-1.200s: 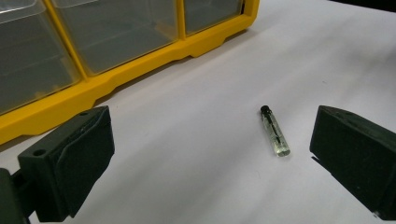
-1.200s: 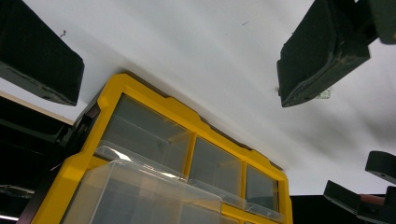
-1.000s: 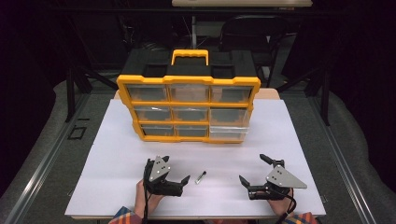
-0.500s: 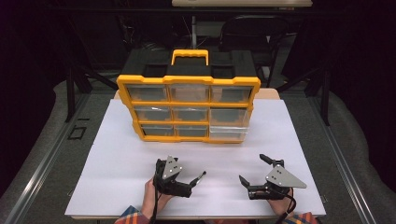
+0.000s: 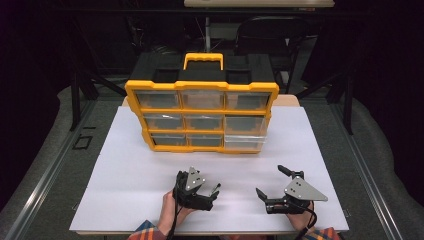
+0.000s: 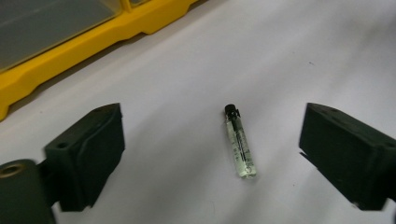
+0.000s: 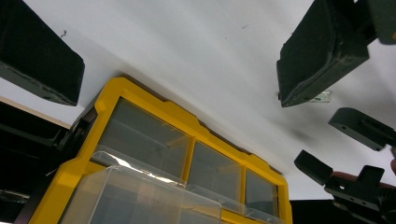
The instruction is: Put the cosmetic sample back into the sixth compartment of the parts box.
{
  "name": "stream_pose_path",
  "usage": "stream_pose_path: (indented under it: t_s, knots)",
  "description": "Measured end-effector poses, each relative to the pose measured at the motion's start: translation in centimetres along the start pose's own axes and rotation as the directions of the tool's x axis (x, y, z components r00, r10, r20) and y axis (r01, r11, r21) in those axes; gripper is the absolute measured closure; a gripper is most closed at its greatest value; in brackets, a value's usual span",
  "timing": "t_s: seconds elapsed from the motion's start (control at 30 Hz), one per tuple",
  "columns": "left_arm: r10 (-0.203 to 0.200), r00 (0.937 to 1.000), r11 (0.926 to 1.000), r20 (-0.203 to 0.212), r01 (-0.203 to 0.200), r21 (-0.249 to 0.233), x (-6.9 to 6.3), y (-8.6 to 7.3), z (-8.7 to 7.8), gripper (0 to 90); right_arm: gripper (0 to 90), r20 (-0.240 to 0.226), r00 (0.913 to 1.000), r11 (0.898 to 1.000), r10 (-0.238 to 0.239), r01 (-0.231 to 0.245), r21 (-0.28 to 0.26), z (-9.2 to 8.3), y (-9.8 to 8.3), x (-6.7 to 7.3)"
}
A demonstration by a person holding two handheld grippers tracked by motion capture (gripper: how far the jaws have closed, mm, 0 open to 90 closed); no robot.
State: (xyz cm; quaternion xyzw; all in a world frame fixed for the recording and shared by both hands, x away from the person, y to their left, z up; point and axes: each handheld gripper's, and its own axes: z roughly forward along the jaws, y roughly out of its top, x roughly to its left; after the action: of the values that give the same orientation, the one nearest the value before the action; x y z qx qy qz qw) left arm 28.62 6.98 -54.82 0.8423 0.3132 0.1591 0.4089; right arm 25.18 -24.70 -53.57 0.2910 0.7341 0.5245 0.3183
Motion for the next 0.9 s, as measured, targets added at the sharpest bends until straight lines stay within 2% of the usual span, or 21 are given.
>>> stream_pose_path:
  t_s: [0.27, 0.33, 0.37, 0.43, 0.5, 0.53, 0.6, 0.9]
  knots:
    - [-0.003, 0.9998, 0.9988, 0.02, 0.002, 0.049, -0.6, 0.0, 1.1, 38.3, 0.4, -0.002, 1.0, 1.0, 0.005, -0.005, 0.002, 0.1, 0.0, 0.0]
    - [-0.003, 0.9998, 0.9986, 0.02, 0.002, 0.052, -0.6, 0.0, 1.2, 40.8, 0.4, -0.003, 1.0, 1.0, 0.006, -0.006, 0.003, 0.0, 0.0, 0.0]
    - [-0.001, 0.9998, 0.9979, 0.021, 0.0, 0.064, -0.7, 0.1, 1.2, 46.0, 0.4, -0.004, 1.0, 1.0, 0.004, -0.004, 0.003, 0.1, 0.0, -0.1]
    - [-0.005, 0.9997, 0.9973, 0.023, 0.003, 0.073, -0.8, 0.1, 1.4, 48.1, 0.4, -0.004, 1.0, 1.0, 0.004, -0.004, 0.004, 0.1, 0.0, -0.1]
    - [-0.013, 0.9996, 0.9969, 0.025, 0.011, 0.078, -1.0, 0.1, 1.6, 54.5, 0.4, -0.004, 1.0, 1.0, 0.003, -0.003, 0.005, 0.1, 0.0, -0.1]
    - [-0.013, 0.9996, 0.9969, 0.025, 0.011, 0.078, -1.1, 0.1, 1.7, 54.5, 0.4, -0.004, 1.0, 1.0, 0.003, -0.003, 0.005, 0.1, 0.0, -0.1]
    - [-0.014, 0.9997, 0.9961, 0.02, 0.012, 0.088, -1.1, 0.1, 1.8, 62.7, 0.4, -0.005, 1.0, 1.0, 0.003, -0.003, 0.005, 0.1, 0.0, 0.0]
    - [-0.04, 0.9989, 0.9937, 0.025, 0.037, 0.105, -1.3, 0.0, 2.3, 74.6, 0.4, -0.005, 1.0, 1.0, 0.003, -0.003, 0.009, 0.1, 0.0, 0.0]
